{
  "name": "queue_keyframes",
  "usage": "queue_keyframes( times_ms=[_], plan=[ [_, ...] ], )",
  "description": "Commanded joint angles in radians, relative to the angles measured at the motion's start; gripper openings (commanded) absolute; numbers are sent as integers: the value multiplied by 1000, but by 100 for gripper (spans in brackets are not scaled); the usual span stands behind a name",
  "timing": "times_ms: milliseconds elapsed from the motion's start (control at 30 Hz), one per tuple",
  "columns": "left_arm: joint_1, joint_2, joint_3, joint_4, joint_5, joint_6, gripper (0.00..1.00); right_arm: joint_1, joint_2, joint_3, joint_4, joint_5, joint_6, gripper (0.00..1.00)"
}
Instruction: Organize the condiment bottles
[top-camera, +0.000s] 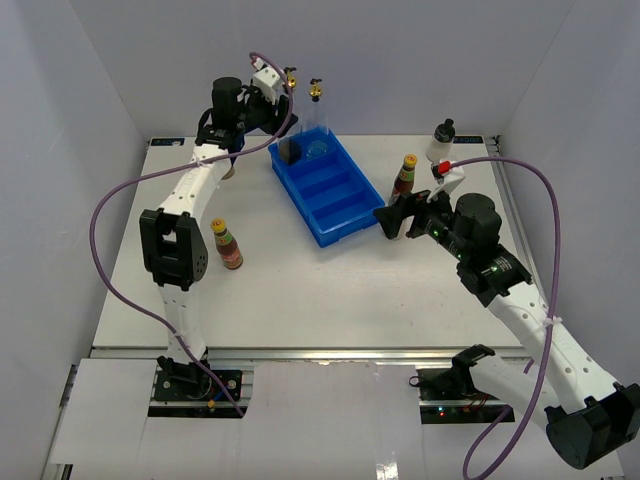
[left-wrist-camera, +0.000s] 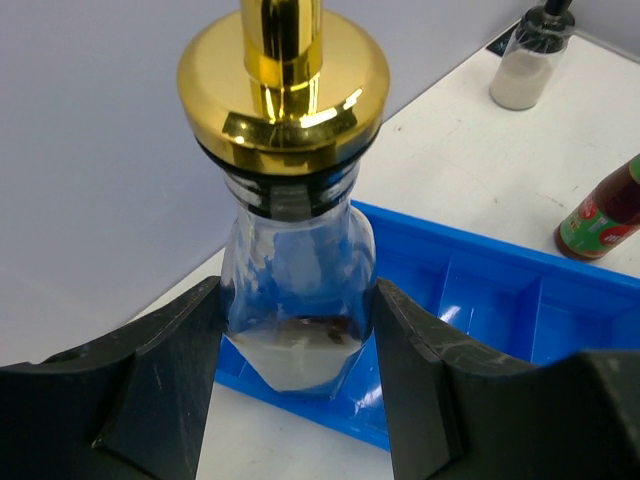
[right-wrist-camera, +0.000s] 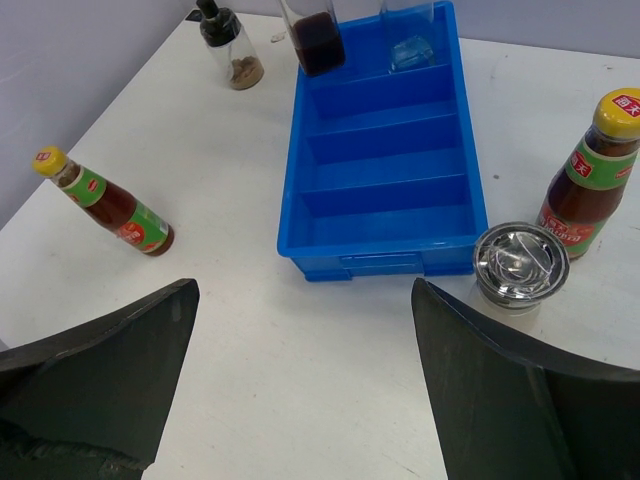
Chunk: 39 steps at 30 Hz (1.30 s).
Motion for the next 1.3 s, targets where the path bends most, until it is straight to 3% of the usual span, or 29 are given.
queue_keyframes(
  times_ms=[0, 867, 1267],
  plan=[
    [21, 23, 105, 122, 111, -5, 0, -3, 7, 7, 35, 23, -16, 93],
    [96, 187, 194, 151, 297, 39, 0, -3, 73, 8, 52, 44, -28, 94],
    [96, 180, 111, 224, 367, 28, 0, -3, 87, 8, 55, 44, -32, 94]
  ],
)
